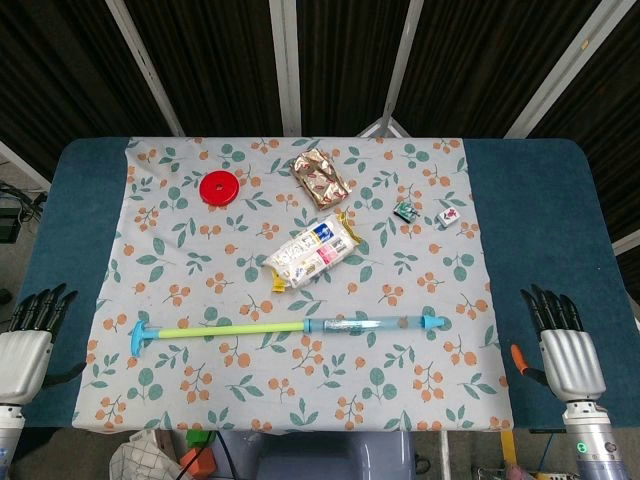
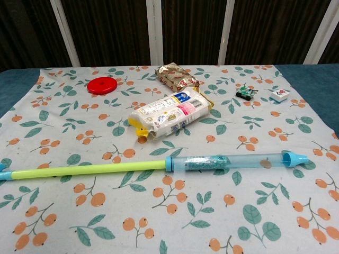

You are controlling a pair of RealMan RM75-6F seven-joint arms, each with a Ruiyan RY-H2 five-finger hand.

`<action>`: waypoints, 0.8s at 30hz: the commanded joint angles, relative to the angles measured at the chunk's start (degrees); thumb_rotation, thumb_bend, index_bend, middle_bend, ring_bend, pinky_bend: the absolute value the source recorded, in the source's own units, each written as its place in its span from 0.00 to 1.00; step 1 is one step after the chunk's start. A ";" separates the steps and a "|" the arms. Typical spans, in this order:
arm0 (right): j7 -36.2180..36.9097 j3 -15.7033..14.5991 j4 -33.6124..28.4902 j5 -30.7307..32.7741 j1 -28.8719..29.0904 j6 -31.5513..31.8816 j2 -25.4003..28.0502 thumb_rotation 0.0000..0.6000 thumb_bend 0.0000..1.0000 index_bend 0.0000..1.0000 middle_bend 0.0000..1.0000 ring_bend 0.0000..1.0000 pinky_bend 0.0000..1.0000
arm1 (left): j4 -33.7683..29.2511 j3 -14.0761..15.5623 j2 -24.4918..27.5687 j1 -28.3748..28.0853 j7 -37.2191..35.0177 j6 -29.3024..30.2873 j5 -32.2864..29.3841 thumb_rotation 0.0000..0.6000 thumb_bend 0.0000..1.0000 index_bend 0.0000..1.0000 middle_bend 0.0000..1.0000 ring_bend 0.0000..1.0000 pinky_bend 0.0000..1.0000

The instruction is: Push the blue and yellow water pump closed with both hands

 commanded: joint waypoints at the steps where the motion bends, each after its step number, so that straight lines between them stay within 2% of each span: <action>1: -0.10 -0.05 0.11 -0.20 0.02 0.06 -0.06 1.00 0.39 0.00 0.00 0.00 0.00 | -0.05 0.06 0.05 0.00 0.08 -0.02 0.06 1.00 0.16 0.03 0.00 0.00 0.00; 14: -1.57 0.13 -2.45 -0.27 1.30 -1.85 -0.25 1.00 0.39 0.00 0.00 0.00 0.00 | -0.34 0.10 0.09 -0.04 0.29 -0.08 0.10 1.00 0.16 0.03 0.00 0.00 0.00; 18: -3.63 1.05 -3.56 0.85 2.21 -2.67 -0.95 1.00 0.39 0.00 0.00 0.00 0.00 | -0.37 0.10 0.10 -0.10 0.20 -0.48 -0.34 1.00 0.16 0.03 0.00 0.00 0.00; 24: -5.12 0.91 -3.68 2.32 2.55 -3.91 -1.56 1.00 0.39 0.00 0.00 0.00 0.00 | -0.84 0.27 0.47 -0.15 0.33 -0.78 -0.39 1.00 0.16 0.03 0.00 0.00 0.00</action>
